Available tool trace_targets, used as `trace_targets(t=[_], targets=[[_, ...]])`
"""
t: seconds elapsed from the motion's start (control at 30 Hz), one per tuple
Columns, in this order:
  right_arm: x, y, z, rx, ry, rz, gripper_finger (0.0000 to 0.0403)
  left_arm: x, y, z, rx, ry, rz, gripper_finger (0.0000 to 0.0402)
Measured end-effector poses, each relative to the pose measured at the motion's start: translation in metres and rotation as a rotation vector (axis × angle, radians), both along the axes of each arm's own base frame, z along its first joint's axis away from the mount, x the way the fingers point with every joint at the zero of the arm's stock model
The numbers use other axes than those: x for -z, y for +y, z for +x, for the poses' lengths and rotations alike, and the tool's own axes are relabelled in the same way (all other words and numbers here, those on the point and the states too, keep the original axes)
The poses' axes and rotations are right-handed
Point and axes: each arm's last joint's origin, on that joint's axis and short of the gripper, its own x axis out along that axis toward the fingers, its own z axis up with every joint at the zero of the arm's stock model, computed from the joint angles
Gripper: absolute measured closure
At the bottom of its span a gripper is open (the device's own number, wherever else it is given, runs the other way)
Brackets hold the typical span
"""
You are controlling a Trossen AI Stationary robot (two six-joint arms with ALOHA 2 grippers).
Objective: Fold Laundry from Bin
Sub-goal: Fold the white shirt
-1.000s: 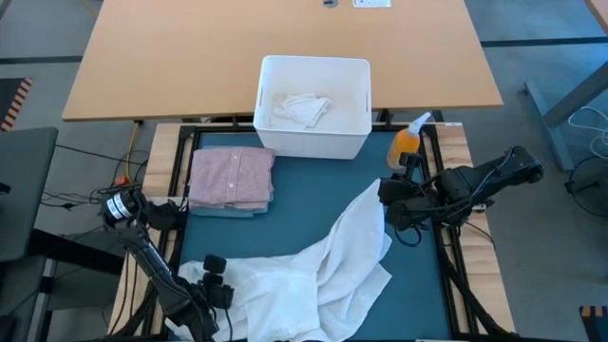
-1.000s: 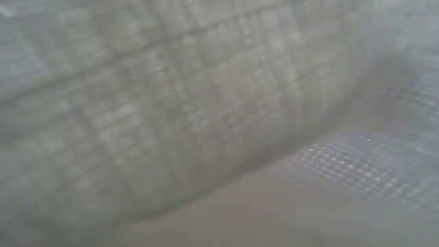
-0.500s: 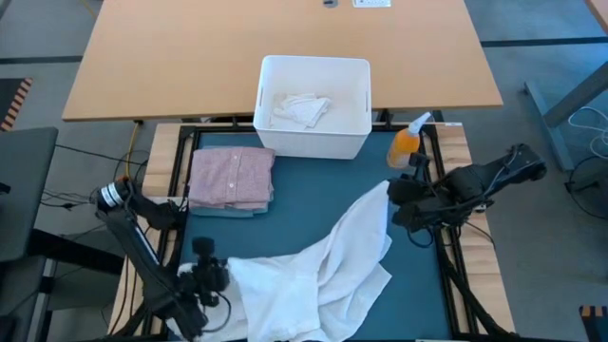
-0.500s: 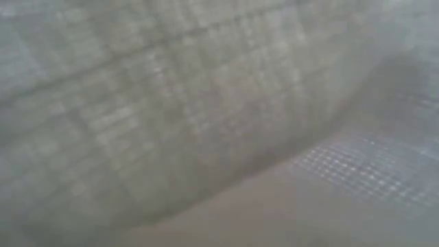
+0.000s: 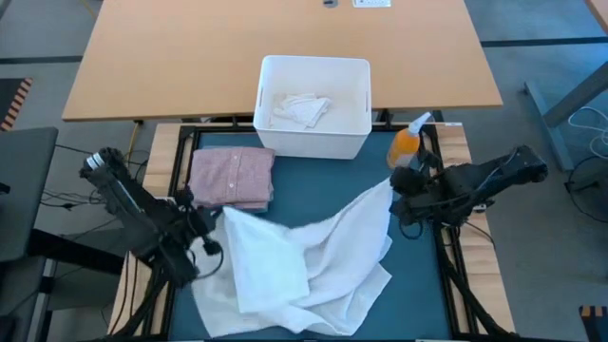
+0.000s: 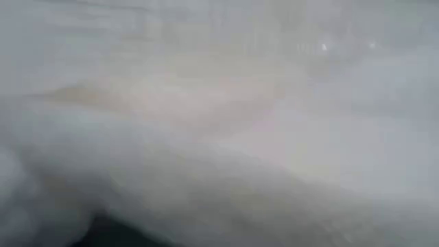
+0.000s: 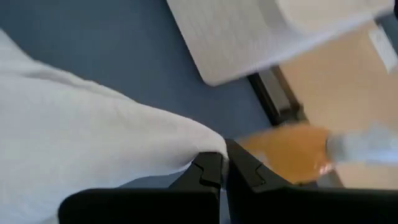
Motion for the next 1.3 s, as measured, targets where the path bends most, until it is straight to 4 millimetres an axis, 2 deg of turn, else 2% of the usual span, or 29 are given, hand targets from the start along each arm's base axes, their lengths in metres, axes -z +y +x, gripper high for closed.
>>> trace_targets(t=[0.3, 0.43, 0.6, 0.73, 0.83, 0.93, 1.03, 1.17, 1.3], targets=[[0.064, -0.025, -0.005, 0.279, 0.154, -0.017, 0.0379, -0.034, 0.056, -0.021, -0.090, -0.163, 0.008, 0.0401], [0.080, -0.037, -0.007, 0.362, 0.177, -0.042, 0.0379, -0.046, 0.080, -0.039, -0.135, -0.220, -0.020, 0.0401], [0.090, -0.046, 0.000, 0.398, 0.143, -0.008, 0.0374, -0.052, 0.105, -0.060, -0.214, -0.278, -0.050, 0.0401], [0.088, -0.049, 0.003, 0.394, 0.153, 0.075, 0.0346, -0.049, 0.118, -0.073, -0.276, -0.297, -0.053, 0.0401], [0.079, -0.051, 0.003, 0.400, 0.157, 0.084, 0.0318, -0.045, 0.124, -0.080, -0.308, -0.294, -0.058, 0.0401], [0.061, -0.053, 0.002, 0.396, 0.160, 0.097, 0.0292, -0.040, 0.128, -0.085, -0.340, -0.293, -0.050, 0.0401], [0.038, -0.050, 0.001, 0.385, 0.135, 0.189, 0.0273, -0.035, 0.131, -0.087, -0.366, -0.285, -0.044, 0.0401], [0.021, -0.036, 0.002, 0.353, 0.078, 0.402, 0.0263, -0.032, 0.132, -0.087, -0.389, -0.276, -0.046, 0.0401], [0.028, -0.006, 0.006, 0.159, 0.110, 0.547, 0.0263, -0.032, 0.133, -0.087, -0.385, -0.240, -0.038, 0.0401]])
